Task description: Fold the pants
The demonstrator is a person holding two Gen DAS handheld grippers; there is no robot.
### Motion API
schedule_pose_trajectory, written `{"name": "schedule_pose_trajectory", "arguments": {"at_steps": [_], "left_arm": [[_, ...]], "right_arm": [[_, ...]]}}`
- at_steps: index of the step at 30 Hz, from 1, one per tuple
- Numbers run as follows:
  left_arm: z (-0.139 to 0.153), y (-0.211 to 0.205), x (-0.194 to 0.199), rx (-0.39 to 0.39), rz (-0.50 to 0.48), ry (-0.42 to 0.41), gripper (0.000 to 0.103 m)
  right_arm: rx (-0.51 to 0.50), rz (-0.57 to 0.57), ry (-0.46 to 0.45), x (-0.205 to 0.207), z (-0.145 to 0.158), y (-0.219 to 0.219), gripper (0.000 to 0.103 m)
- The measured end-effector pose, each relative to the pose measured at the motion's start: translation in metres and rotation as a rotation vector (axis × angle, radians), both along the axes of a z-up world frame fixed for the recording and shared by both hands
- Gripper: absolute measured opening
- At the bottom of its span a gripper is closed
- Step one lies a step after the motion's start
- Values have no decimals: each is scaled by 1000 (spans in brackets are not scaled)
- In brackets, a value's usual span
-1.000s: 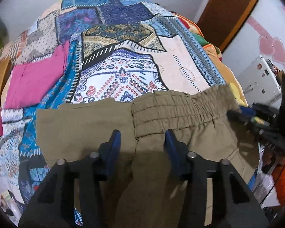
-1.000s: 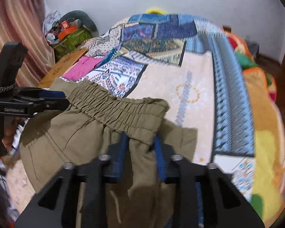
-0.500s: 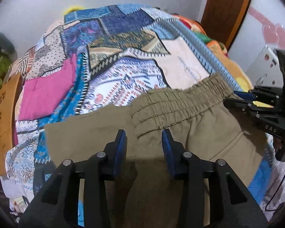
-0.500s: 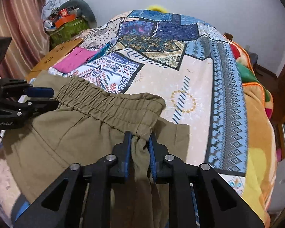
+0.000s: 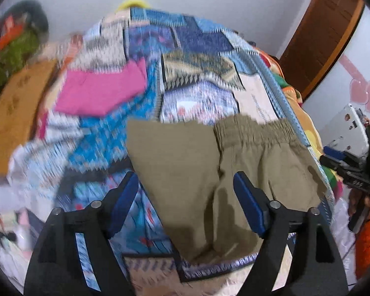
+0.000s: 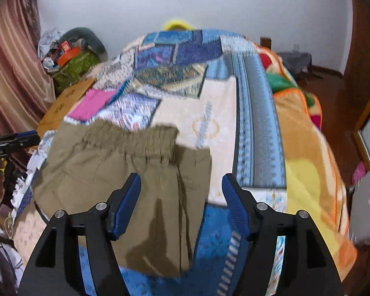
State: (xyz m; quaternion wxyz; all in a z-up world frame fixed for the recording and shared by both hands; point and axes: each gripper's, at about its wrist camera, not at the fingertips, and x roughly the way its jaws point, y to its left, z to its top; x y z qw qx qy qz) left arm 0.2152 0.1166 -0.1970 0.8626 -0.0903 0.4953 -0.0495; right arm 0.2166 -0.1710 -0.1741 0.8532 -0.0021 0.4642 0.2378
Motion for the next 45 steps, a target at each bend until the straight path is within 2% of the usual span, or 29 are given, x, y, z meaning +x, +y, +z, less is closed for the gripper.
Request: {"name": "schedule_pose_trajectory", "arguments": {"at_steps": [2,7,8,9,12,15,19,21,23,25,30,35,45], "left_arm": [[-14,-1,-4,-38,-1,41,81],[-49,-5,-7,-76,20,124,83],[-53,-5,-5,-89,22,135,83],[-54,-5,-5,-90,26,127,83],[-52,-10,-2,-77,2,102,83],[-50,-19,3,-43,-27,79,76],[-47,-26,10,-22,-47,51,56],[-47,-27,14,-14,-44,42,49],[-47,-29,19,-11,-44,33,36],[-45,-31,20,-3,-50,25,28],[-39,-39,24,75,-34,3,20],[-26,-37,27,96,-9,-29,9],[18,-25,30,126,11,-127,6]], "right_arm": [[-6,6,45,-5,-14,0,66],[-6,9,138,-12,-46,2,66],[1,5,140,-13,-49,1,69],[9,-3,137,-13,-51,0,75],[55,-12,156,-8,-57,-6,77],[113,-10,203,0,-65,-10,77],[165,4,217,3,-71,-11,76],[185,7,218,4,-72,-10,62],[197,13,212,6,-70,-6,51],[187,10,196,7,-68,-3,42],[126,21,123,5,-60,6,17],[56,48,33,4,-42,15,11],[65,63,-100,17,16,28,9]]}}
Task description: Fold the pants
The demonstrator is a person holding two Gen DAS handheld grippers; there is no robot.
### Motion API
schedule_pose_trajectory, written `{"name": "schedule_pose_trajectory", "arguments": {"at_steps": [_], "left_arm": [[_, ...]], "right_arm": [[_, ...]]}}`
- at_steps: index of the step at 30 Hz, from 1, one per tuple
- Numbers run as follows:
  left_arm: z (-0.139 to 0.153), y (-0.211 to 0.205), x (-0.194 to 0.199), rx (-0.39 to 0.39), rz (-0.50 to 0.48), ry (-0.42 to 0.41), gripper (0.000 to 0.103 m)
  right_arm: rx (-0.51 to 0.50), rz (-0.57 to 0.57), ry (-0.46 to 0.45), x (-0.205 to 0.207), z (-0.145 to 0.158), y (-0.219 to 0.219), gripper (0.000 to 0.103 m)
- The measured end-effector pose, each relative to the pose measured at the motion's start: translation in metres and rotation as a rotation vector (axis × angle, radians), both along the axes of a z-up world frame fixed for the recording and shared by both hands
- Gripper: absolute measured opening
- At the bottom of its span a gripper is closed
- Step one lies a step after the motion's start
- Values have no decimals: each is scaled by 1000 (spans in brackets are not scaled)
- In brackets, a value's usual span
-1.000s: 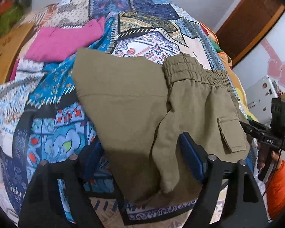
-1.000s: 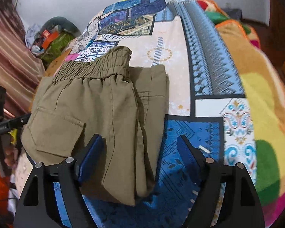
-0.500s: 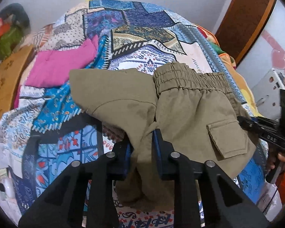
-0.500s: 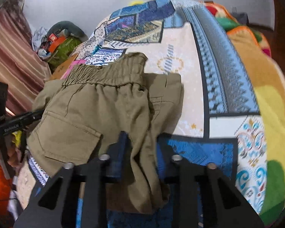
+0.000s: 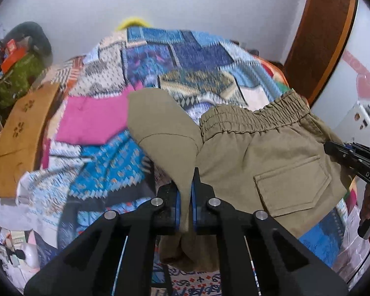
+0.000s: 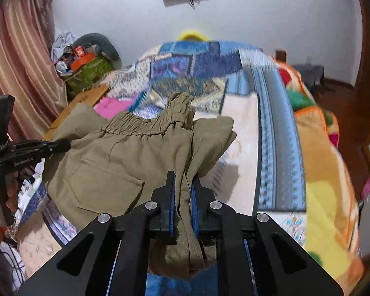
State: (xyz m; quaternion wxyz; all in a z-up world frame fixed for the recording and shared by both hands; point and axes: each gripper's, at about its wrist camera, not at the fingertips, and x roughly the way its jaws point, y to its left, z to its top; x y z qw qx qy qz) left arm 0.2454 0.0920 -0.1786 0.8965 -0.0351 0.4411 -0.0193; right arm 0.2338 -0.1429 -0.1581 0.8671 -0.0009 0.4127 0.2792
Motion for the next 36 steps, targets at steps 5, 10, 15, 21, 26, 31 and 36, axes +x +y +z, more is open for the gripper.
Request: {"name": "schedule_pose_trajectory", "arguments": {"at_steps": [5,10,15,21,26,31,36], "left_arm": [[25,28,9,-5,38,-48,6],[41,59,22,36,82,-89,6],[50,100,40,61,142,-115,6],[45,156,80,82,210,-111,6],[28,193,117,113,261,-111,6],[-11,228,157,135,306,-78,6],[-79,256,188,171,336,23,8]], "right_arm": [[2,25,-62,13,24,22,9],[-12,69,-120,30,38,55,9],[-12,111,-158,53,45,95,9],[-27,169,-197,86,46,151,9],[-41,192,-219,116,39,193,9],[-53,193,-194,142,11,228,9],[-60,169,-118,158,-32,259,9]]}}
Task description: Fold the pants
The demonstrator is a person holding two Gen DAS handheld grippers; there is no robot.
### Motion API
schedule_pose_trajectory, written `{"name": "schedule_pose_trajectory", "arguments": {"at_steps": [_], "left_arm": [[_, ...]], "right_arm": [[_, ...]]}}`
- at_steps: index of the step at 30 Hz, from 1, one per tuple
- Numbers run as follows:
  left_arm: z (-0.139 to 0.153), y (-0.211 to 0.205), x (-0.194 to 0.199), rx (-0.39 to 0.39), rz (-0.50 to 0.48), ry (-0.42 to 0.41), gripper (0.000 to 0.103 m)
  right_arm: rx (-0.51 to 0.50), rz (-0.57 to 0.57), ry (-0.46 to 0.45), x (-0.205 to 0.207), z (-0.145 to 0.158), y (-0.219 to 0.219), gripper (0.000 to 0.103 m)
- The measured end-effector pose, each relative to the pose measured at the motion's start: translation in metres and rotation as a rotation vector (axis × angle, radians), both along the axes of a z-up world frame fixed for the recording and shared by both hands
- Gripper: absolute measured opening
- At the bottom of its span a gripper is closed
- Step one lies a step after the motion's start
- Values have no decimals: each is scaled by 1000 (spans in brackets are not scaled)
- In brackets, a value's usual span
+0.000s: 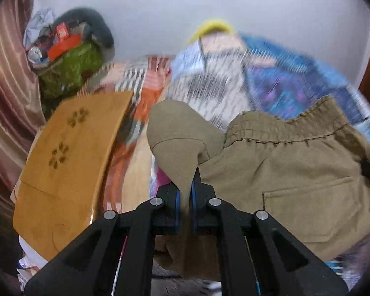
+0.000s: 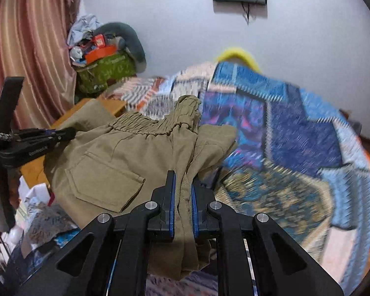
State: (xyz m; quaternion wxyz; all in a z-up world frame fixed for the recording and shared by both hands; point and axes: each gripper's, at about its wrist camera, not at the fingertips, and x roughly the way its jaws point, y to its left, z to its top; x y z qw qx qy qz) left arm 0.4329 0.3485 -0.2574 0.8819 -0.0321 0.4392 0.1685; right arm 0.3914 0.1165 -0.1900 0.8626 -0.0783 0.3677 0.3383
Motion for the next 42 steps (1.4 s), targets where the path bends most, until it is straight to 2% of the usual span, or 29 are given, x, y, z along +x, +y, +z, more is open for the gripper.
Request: {"name": "schedule_pose_trajectory", "arguments": {"at_steps": [3,5,7,8,10,12,14,18,20,27,34,38,42], "left_arm": [[-43,11,8,-7,11,103,9],[-54,13,6,-11,10,103,16],[-56,16,1,-36,16,93,21],[-56,18,-1,-46,24,96,27],[-52,22,-4,-75,36,110,31],[-46,24,-9,-106,32,119,32],[-35,22,-17,-121,32,123,32],[4,17,-40,-127,27,91,34],[30,11,-56,-140,23,53,38],[130,-47,-123,-76,-85,-103,41],[223,-110,-211,-16,-162,-315,41],[255,-143,-263,29,-184,-424,41],[271,-164,-308,37,-187,-517,42]], "right_arm": [[-46,12,77,4,-31,16,9],[-98,37,137,4,-47,21,10],[-134,58,174,4,-54,22,14],[-146,65,205,6,-56,20,16],[-138,60,234,9,-56,15,20],[-131,45,268,11,-55,8,27],[-131,29,272,6,-47,3,29],[-139,20,231,-13,-19,-10,30],[-118,19,205,-19,-4,-16,30],[30,20,88,-61,77,-43,30],[154,44,-101,-134,159,-70,30],[204,67,-209,-182,191,-84,30],[247,90,-308,-227,213,-97,30]]}}
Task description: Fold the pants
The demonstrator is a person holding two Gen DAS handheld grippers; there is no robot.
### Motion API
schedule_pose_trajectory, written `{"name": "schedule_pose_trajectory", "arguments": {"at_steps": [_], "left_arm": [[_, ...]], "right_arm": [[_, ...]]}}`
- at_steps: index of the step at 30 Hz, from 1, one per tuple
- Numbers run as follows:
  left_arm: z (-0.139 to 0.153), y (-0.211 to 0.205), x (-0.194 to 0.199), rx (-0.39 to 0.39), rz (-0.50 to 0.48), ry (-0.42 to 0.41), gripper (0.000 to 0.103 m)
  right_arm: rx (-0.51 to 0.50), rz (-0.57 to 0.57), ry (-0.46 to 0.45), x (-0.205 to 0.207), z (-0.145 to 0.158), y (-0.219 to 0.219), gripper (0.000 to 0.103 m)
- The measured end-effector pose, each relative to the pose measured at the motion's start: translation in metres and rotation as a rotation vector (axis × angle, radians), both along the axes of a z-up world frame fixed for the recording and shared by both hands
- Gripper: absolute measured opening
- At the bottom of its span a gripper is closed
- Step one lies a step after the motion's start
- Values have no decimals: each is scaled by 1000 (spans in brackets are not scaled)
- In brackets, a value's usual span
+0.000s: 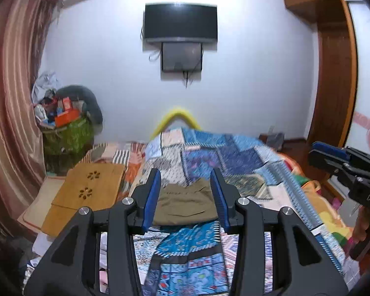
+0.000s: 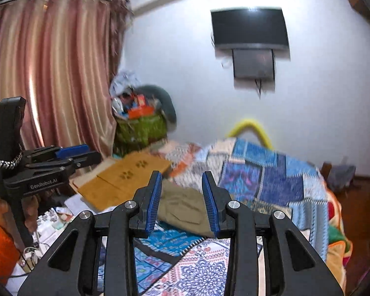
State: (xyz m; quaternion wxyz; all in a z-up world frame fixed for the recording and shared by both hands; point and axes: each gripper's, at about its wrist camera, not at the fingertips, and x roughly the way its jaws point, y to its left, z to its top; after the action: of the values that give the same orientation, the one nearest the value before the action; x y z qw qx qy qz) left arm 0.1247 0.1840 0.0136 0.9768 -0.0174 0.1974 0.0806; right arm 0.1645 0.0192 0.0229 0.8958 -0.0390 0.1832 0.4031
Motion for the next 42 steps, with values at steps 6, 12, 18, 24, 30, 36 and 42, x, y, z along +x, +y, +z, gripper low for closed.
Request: {"name": "schedule_pose_trajectory", "arguments": {"at_steps": [6,12,18,24,30,36,42], "left_arm": [[4,-34,-62,35,-4,-120,58],[-1,-47,-92,34,23,-165,97],[-2,-54,-105,49,38,-186,103],[-3,-56,-110,31,42,-184,103],[-3,-57,-114,31,41,-190,103],[-5,-59,-114,35,39,-191,103],[-8,-61,-113,42,28,-184,103]], "right_arm": [[44,1,-98,-49,7,-19,30],[80,-19,-115,-68,0,-27,58],[68,-82,-160,-83,-1,-27,89],[95,-97,-163,-91,2,-31,103],[101,-100,-155,-97,-1,-38,103],[111,-104,-155,-99,-2,-41,103],[112,-110,-150,-100,-4,-42,103]]}}
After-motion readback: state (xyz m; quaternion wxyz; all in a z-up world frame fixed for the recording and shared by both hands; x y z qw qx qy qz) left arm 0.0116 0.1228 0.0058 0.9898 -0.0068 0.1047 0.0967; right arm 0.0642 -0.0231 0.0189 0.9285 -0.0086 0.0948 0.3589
